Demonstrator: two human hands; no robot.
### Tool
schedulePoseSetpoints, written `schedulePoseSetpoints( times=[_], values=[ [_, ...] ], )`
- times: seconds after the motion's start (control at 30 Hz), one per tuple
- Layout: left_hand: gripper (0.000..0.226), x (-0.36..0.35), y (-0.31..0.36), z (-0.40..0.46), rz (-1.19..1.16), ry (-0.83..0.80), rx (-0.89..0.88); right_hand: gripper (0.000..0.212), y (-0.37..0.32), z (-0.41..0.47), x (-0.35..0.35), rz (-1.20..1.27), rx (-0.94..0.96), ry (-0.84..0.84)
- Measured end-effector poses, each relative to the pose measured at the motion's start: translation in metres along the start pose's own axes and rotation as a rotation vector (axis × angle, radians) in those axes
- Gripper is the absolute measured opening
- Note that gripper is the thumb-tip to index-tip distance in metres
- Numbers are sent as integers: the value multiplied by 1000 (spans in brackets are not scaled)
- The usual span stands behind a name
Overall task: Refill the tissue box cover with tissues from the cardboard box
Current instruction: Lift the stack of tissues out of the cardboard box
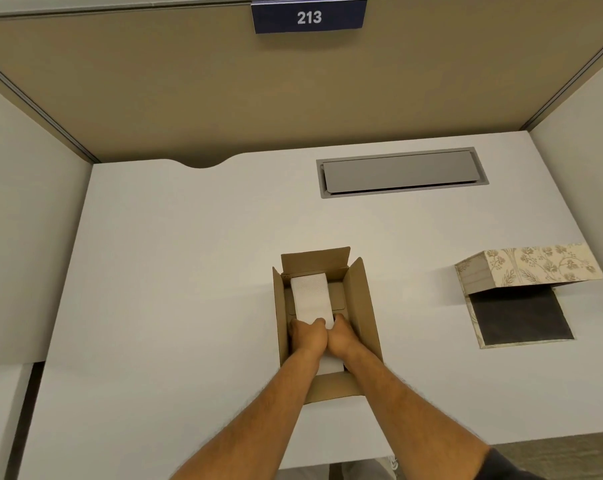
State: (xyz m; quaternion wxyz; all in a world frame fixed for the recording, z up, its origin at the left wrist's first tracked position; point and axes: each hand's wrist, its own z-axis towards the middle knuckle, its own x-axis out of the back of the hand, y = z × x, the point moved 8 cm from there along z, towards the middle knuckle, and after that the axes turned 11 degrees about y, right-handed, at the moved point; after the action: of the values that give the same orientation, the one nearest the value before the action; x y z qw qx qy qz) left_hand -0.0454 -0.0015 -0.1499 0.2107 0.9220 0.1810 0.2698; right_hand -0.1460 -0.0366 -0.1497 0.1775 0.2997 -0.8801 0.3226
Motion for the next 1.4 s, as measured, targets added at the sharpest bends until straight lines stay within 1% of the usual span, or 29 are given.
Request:
schedulePoseSetpoints(
  times=[0.1,0.37,0.47,0.63,0.7,0.87,1.1,1.2,1.3,1.4],
  values=[
    [52,-1,1,1,20,13,24,57,0,2,-2,48,-32,-9],
    [54,-2,0,-2,-1,-3,27,50,1,-2,4,135,5,-3],
    [57,1,1,-5,3,-4,27,50,1,-5,0,177,-18,-28],
    [77,9,3,-14,-6,-9,22,51,-2,-10,0,323,-81,-29],
    [81,11,6,-19,-29,-15,7,49,-5,-16,3,386,-87,-22],
    [71,24,18,-36,-70,-16,-36,48,-17,-36,17,453,-36,-42],
    [59,49,33,-70,-82,-73,-105,57,-30,-71,47,522,-1,-64],
    [59,60,38,-86,-102,-124,-135,59,-37,-87,65,538,22,-60],
    [62,69,42,-104,-118,-165,-161,54,-44,-102,85,534,46,-35],
    [57,72,51,-122,-152,-209,-198,52,-55,-119,105,559,99,-34]
  ],
)
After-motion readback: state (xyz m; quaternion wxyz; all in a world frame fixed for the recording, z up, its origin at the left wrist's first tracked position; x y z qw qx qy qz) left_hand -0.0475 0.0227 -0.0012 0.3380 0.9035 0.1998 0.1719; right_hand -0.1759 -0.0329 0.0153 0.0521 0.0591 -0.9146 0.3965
